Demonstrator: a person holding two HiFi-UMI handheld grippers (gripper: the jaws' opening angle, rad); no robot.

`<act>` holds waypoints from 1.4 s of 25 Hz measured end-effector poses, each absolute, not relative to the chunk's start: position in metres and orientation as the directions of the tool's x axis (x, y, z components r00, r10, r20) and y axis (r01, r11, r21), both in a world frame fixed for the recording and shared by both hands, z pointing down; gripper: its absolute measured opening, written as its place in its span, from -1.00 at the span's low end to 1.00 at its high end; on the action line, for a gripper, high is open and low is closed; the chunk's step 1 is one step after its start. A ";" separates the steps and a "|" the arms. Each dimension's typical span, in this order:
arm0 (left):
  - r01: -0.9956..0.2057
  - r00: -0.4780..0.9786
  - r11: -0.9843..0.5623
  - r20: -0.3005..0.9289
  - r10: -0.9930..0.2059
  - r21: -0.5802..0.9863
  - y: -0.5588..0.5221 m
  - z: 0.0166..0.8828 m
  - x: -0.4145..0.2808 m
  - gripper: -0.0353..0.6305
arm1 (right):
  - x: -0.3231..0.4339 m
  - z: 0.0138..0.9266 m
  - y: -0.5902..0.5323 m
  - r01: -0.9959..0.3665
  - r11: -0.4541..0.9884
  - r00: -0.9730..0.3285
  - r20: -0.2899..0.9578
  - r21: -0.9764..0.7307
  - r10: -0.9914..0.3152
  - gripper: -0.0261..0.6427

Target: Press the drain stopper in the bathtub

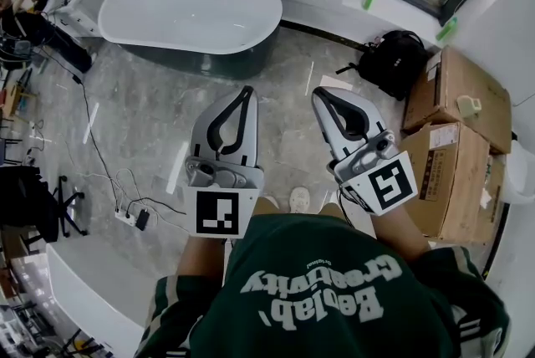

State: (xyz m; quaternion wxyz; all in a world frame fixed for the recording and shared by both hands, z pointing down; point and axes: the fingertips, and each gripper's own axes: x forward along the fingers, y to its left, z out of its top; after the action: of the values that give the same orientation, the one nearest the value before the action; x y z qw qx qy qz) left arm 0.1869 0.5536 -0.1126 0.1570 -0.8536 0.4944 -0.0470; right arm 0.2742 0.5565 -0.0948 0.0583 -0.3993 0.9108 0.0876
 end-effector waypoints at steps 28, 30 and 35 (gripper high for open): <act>-0.847 0.465 -0.428 -0.048 -0.884 -0.315 0.452 -0.064 0.166 -0.87 | 0.252 -0.048 0.452 -0.704 0.706 -0.708 -0.159 0.083 -0.688 -0.88; -0.844 0.468 -0.435 -0.035 -0.883 -0.313 0.425 -0.055 0.159 -0.87 | 0.244 -0.040 0.424 -0.703 0.707 -0.710 -0.144 0.078 -0.690 -0.88; -0.826 0.464 -0.424 -0.021 -0.886 -0.372 0.330 -0.044 0.130 -0.87 | 0.207 -0.030 0.334 -0.702 0.709 -0.711 -0.119 0.067 -0.693 -0.88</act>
State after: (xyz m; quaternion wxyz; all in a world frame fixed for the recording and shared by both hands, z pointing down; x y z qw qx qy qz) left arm 0.1296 0.3299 -0.0435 0.1673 -0.8389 0.5101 -0.0893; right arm 0.2070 0.3339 -0.0298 0.0426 -0.3779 0.9233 0.0537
